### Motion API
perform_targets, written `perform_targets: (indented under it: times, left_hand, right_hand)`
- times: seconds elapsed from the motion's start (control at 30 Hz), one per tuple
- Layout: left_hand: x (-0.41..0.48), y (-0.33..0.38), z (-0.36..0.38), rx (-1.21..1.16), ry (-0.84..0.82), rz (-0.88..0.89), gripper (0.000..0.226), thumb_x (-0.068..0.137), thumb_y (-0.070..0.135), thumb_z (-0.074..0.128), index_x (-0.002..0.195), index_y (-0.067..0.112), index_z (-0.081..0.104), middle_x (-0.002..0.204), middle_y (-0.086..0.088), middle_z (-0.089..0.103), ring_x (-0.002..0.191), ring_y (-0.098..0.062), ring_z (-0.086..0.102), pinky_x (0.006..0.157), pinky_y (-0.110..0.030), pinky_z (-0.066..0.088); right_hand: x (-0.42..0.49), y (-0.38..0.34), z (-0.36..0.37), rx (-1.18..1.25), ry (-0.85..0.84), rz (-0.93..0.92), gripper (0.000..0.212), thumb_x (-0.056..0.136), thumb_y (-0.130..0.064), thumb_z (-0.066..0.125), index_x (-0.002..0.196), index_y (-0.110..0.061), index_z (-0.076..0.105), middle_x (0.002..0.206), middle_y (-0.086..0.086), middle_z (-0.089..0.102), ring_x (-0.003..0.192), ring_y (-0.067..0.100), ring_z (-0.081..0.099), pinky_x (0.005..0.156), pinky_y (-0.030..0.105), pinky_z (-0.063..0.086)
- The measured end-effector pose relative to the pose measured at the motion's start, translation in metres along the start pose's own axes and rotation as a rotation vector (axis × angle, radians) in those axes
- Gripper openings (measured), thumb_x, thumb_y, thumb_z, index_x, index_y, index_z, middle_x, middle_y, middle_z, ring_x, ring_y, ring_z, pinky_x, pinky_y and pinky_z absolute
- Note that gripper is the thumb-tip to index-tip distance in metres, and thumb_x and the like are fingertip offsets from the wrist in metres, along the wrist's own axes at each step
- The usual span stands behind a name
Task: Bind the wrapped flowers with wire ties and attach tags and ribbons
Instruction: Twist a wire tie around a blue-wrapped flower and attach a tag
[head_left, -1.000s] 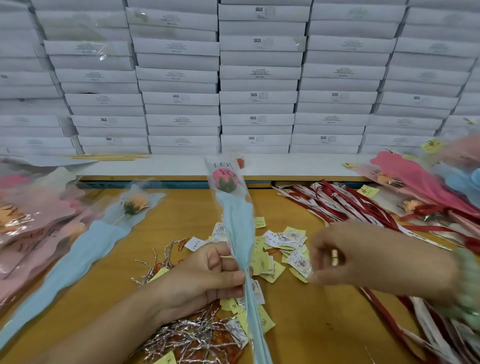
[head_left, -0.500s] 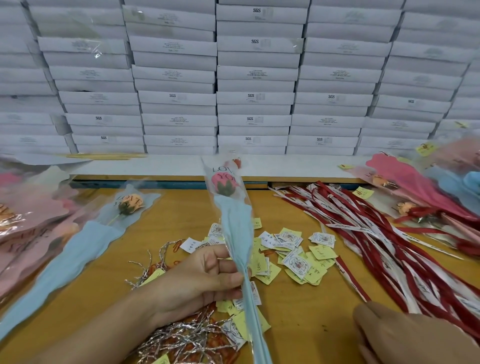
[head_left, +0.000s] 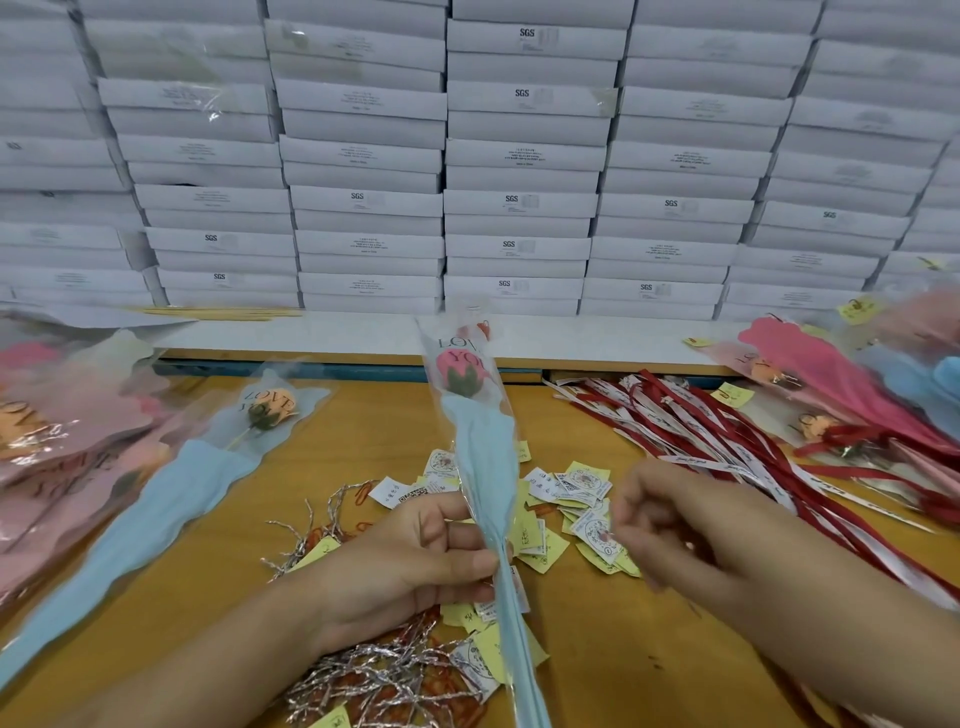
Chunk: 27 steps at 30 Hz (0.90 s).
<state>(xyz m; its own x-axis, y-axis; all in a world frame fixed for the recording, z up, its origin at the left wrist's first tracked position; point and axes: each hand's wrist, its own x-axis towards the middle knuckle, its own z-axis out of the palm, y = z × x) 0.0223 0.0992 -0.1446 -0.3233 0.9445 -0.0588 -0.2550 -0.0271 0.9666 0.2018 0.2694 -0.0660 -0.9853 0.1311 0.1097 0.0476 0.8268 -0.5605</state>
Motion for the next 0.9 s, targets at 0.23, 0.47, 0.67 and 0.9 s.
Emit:
perform_targets:
  times: [0.23, 0.47, 0.67, 0.9]
  left_hand:
    - [-0.001, 0.003, 0.006, 0.000, -0.007, 0.037, 0.025, 0.083, 0.004, 0.072, 0.088, 0.029, 0.077, 0.086, 0.004, 0.075, 0.082, -0.009, 0.071, 0.071, -0.022, 0.056]
    - [-0.001, 0.001, 0.004, 0.013, 0.009, 0.032, 0.030, 0.084, 0.002, 0.067, 0.089, 0.029, 0.077, 0.085, 0.004, 0.075, 0.083, -0.009, 0.072, 0.071, -0.021, 0.056]
    - [0.001, 0.000, 0.001, 0.005, 0.011, 0.031, 0.029, 0.083, 0.001, 0.071, 0.100, 0.024, 0.076, 0.094, -0.006, 0.075, 0.083, -0.014, 0.072, 0.070, -0.023, 0.057]
    - [0.001, 0.000, 0.000, -0.002, -0.008, 0.019, 0.030, 0.086, 0.001, 0.065, 0.098, 0.026, 0.076, 0.094, -0.003, 0.075, 0.088, -0.013, 0.072, 0.074, -0.023, 0.056]
  right_hand:
    - [0.034, -0.027, 0.028, 0.209, 0.049, -0.215, 0.011, 0.090, -0.020, 0.066, 0.085, -0.028, 0.070, 0.075, -0.014, 0.070, 0.072, 0.001, 0.058, 0.065, 0.011, 0.042]
    - [0.038, -0.019, 0.041, 0.358, 0.103, -0.193, 0.012, 0.082, -0.020, 0.076, 0.077, -0.023, 0.065, 0.067, -0.013, 0.068, 0.054, 0.006, 0.053, 0.055, 0.022, 0.044]
    - [0.038, -0.013, 0.048, 0.211, 0.103, -0.192, 0.014, 0.076, -0.031, 0.080, 0.071, -0.025, 0.069, 0.066, -0.018, 0.062, 0.063, 0.001, 0.054, 0.058, 0.009, 0.039]
    - [0.038, -0.012, 0.036, 0.237, -0.055, -0.097, 0.019, 0.092, -0.017, 0.064, 0.088, -0.030, 0.077, 0.084, -0.013, 0.072, 0.079, 0.000, 0.065, 0.066, 0.013, 0.047]
